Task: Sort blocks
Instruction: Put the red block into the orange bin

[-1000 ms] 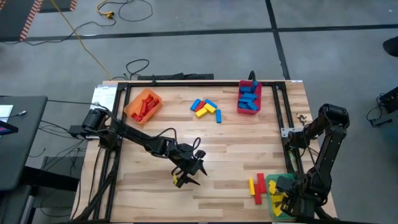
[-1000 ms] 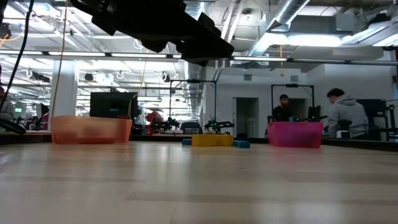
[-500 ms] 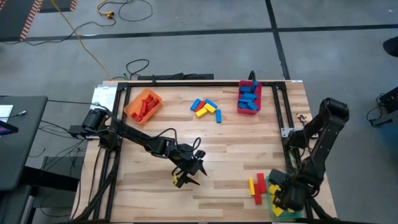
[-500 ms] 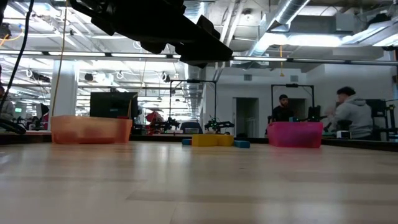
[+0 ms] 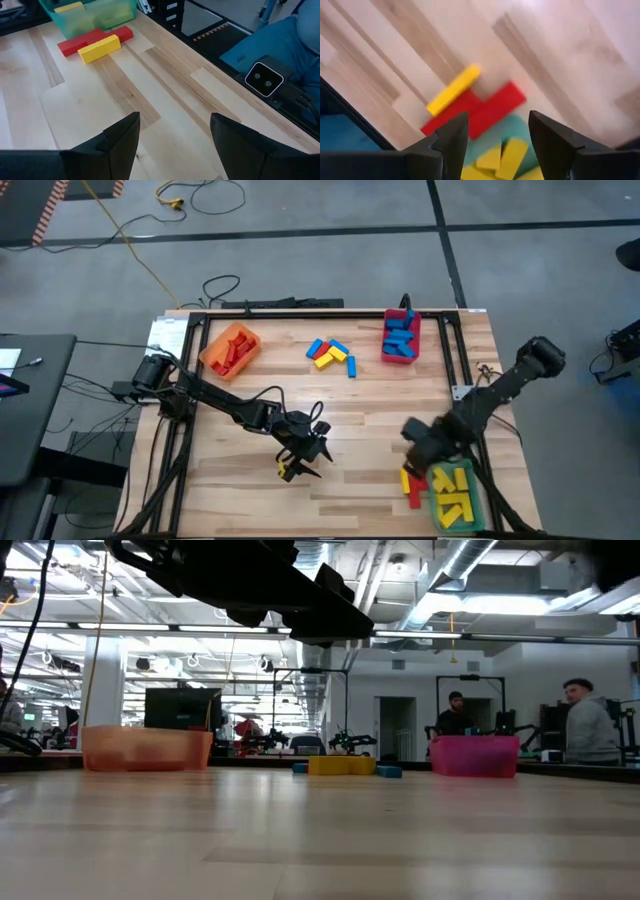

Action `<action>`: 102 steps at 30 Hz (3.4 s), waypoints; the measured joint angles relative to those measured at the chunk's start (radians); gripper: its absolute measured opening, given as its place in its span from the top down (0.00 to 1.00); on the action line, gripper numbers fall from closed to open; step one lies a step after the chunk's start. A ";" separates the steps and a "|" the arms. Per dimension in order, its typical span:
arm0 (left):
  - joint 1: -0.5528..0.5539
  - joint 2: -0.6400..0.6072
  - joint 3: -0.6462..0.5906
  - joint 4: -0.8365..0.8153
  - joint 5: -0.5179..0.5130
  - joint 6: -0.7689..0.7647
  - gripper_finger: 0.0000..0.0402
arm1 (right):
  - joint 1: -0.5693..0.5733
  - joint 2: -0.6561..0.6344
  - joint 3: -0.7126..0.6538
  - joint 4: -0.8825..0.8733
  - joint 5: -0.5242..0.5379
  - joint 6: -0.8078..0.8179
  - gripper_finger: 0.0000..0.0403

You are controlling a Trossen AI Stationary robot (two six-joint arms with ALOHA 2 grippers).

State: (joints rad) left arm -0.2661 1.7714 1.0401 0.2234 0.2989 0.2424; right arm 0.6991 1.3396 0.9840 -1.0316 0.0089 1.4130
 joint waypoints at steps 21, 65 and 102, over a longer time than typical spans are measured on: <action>-0.003 0.000 -0.078 0.036 -0.023 0.014 0.41 | -0.439 0.089 -0.223 0.156 -0.442 -0.307 0.38; -0.005 0.000 -0.079 0.072 -0.024 0.037 0.41 | -0.343 0.264 -0.389 0.589 -0.604 -0.021 0.43; 0.000 0.000 -0.079 0.094 -0.296 -0.062 0.41 | -0.543 -0.099 -0.397 0.532 -0.099 -0.318 0.61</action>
State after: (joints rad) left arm -0.2658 1.7710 0.9607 0.3174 0.0032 0.1804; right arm 0.1558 1.2408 0.5873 -0.4996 -0.0900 1.0946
